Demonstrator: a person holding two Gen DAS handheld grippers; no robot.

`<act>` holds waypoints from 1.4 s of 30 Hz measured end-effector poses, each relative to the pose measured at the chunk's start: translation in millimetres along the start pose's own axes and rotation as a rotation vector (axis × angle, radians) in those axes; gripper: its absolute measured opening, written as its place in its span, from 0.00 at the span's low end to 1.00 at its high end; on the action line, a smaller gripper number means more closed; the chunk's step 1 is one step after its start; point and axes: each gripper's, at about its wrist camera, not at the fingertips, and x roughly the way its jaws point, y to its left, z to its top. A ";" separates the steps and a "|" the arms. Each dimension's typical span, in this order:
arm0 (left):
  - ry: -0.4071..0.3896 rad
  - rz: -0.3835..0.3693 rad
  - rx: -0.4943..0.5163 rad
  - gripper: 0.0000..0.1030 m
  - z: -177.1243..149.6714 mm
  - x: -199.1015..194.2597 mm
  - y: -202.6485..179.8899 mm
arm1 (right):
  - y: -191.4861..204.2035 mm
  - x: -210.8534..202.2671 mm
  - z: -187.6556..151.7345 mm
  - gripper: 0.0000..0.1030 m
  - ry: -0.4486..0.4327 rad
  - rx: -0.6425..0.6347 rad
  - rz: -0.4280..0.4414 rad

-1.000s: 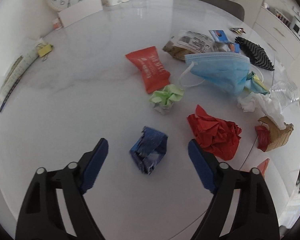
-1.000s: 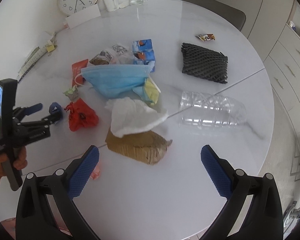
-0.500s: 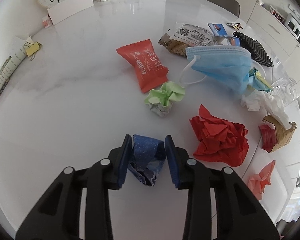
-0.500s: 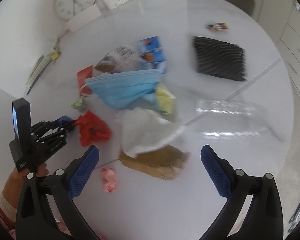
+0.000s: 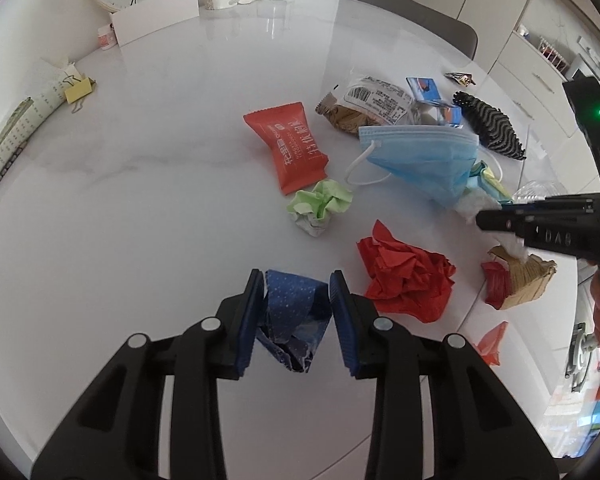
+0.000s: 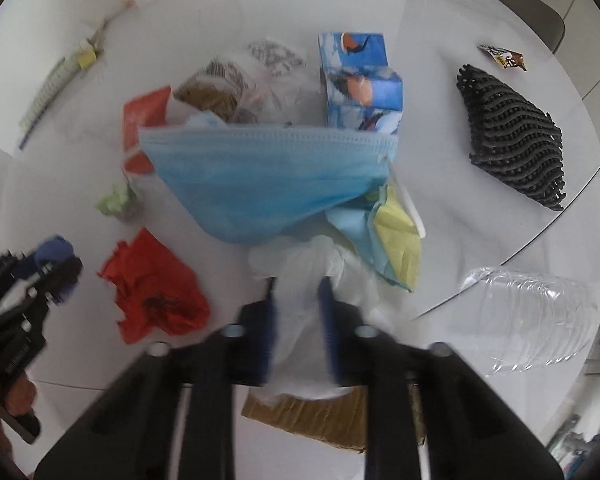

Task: Collect trash
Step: 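Carry both items to the wastebasket and open both tools to drop them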

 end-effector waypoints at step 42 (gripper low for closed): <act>0.241 -0.447 0.745 0.72 -159.3 -72.6 -480.2 | -276.8 -195.5 -411.9 0.12 -0.243 0.611 0.057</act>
